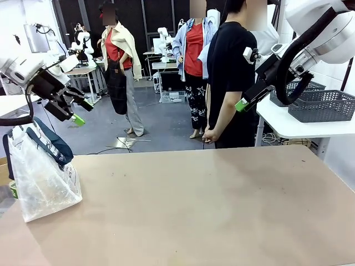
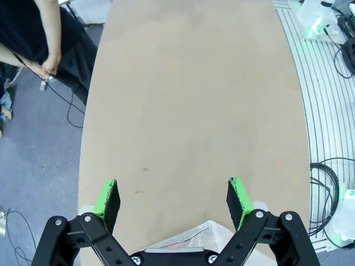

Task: Transfer purchased items from the store into the shopping bag.
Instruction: Move the Reusable shopping bag to the right side of the table.

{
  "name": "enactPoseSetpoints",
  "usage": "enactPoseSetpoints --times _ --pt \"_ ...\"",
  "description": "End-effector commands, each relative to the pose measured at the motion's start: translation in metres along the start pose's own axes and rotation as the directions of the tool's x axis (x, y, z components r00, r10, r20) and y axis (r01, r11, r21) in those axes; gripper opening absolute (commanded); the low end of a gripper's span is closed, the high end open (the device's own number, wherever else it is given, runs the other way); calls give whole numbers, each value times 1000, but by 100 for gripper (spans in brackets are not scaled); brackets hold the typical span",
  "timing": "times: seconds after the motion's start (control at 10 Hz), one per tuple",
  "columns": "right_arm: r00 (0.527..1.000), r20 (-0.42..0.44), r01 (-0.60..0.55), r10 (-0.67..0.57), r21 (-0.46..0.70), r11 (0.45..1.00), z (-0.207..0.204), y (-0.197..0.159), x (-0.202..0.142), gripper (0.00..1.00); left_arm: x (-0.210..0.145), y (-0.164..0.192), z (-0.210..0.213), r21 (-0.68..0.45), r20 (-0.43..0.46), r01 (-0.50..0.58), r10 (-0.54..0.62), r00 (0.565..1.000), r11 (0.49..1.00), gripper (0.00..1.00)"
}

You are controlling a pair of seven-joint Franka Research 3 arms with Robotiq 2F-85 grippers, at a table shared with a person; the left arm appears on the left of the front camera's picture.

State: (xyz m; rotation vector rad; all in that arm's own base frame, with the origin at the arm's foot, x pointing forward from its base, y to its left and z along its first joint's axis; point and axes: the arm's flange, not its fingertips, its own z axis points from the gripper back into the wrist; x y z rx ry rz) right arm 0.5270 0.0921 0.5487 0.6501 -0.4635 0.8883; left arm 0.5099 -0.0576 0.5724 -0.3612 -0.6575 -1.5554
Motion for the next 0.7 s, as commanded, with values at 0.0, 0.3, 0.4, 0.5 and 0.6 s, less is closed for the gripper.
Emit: enactPoseSetpoints --times 0.0,0.3,0.4,0.5,0.6 --pt "1000 -3 -5 5 8 1000 1 -1 1 100 -1 0 1 1 6 7 -7 1000 1000 100" --pt "1000 -3 -5 5 8 1000 1 -1 1 100 -1 0 1 1 6 7 -7 1000 1000 100" --pt "1000 -3 -5 5 8 1000 1 -1 1 100 -1 0 1 1 6 7 -7 1000 1000 100" --pt "1000 -3 -5 5 8 1000 1 -1 1 100 -1 0 1 1 6 7 -7 1000 1000 100" --pt "1000 -3 -5 5 8 1000 1 -1 1 100 -1 0 1 1 6 7 -7 1000 1000 100"
